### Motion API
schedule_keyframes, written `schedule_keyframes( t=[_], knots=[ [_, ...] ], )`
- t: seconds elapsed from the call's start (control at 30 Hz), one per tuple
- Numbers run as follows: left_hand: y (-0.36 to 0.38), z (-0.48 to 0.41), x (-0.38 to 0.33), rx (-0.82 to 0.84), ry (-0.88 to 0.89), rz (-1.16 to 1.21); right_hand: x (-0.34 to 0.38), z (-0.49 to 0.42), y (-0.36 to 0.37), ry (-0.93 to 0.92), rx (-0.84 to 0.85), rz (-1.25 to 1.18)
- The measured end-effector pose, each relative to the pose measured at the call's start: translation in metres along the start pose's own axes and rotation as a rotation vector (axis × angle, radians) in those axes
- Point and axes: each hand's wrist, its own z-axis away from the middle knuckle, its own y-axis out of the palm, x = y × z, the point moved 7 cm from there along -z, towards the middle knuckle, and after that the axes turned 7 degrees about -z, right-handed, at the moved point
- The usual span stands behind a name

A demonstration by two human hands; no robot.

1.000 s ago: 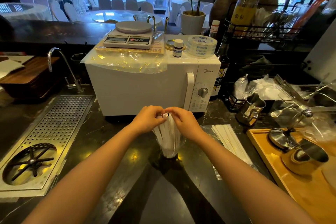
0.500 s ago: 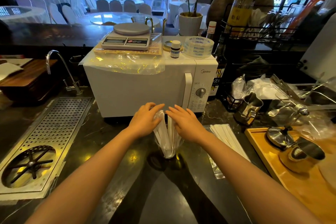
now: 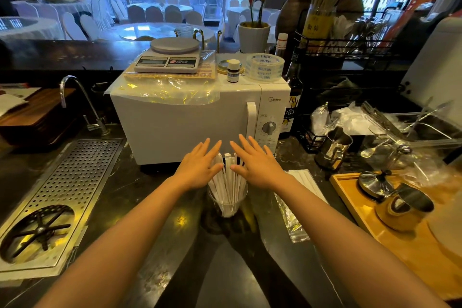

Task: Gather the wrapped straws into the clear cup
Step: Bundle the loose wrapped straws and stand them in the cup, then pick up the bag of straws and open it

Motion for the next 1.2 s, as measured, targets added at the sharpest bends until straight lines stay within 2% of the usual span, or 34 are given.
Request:
schedule_keyframes(
  t=[0.27, 0.43, 0.63, 0.87, 1.2],
  knots=[
    [-0.021, 0.008, -0.017, -0.186, 0.041, -0.010, -0.005, 0.017, -0.013, 0.008, -0.047, -0.077],
    [-0.028, 0.014, -0.048, -0.233, 0.128, 0.009, -0.015, 0.034, -0.025, 0.040, -0.093, -0.117],
    [-0.023, 0.020, -0.101, -0.235, 0.254, 0.114, -0.060, 0.064, -0.035, 0.139, -0.109, -0.142],
    [0.021, 0.025, -0.158, -0.136, 0.350, 0.131, -0.121, 0.109, -0.016, 0.270, -0.060, -0.114],
    [0.114, 0.020, -0.198, 0.100, 0.387, -0.052, -0.179, 0.154, 0.029, 0.390, 0.043, -0.153]
  ],
)
